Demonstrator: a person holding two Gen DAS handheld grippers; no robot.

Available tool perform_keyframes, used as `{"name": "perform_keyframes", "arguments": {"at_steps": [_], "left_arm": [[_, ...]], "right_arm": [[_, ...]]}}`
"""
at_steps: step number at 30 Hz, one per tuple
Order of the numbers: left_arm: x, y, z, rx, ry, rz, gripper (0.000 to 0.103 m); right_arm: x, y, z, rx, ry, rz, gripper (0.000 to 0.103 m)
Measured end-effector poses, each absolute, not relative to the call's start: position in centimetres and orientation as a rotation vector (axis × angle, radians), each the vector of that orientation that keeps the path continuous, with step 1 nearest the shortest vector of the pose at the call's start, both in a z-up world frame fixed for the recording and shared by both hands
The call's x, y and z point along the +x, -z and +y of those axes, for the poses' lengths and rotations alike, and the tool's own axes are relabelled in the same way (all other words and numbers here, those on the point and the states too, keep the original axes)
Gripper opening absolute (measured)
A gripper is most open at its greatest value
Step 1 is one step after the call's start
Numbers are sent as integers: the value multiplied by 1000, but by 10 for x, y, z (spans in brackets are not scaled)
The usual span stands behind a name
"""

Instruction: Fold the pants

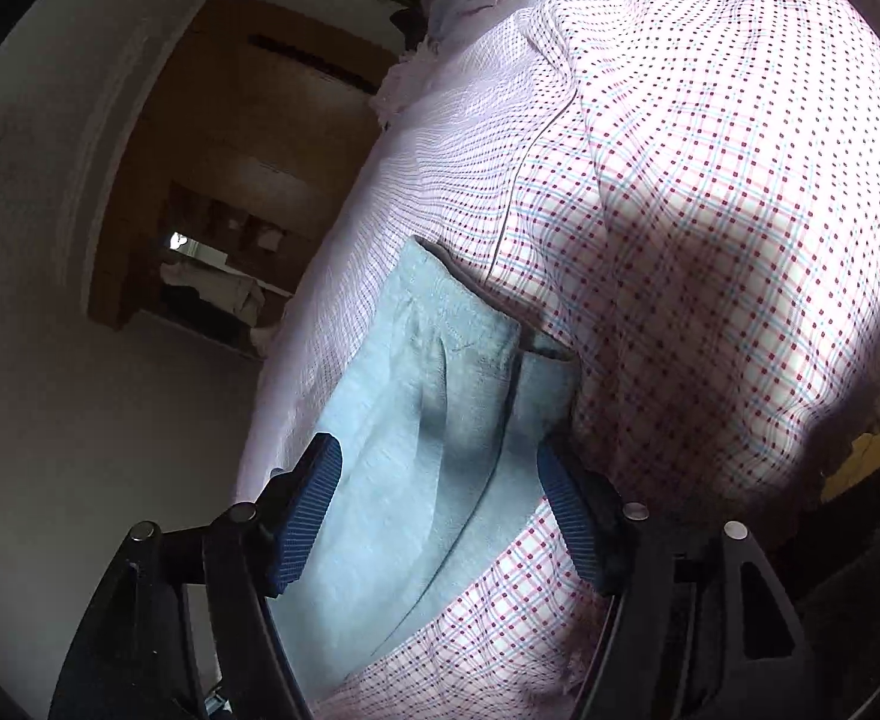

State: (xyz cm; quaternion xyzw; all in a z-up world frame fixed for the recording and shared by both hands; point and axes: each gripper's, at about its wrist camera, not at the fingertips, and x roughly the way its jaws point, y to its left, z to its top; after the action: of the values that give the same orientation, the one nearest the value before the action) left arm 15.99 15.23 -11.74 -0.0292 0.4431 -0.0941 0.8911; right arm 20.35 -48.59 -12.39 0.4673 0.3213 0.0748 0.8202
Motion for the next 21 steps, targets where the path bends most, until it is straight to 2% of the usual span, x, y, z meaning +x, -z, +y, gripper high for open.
{"name": "perform_keyframes", "arguments": {"at_steps": [8,21], "left_arm": [[162,118,155,-60,188,924,91],[162,118,152,-60,189,926,91]], "right_arm": [[214,133,-468,942,-119,734,62],[234,145,-487,1078,-140,551,62]]}}
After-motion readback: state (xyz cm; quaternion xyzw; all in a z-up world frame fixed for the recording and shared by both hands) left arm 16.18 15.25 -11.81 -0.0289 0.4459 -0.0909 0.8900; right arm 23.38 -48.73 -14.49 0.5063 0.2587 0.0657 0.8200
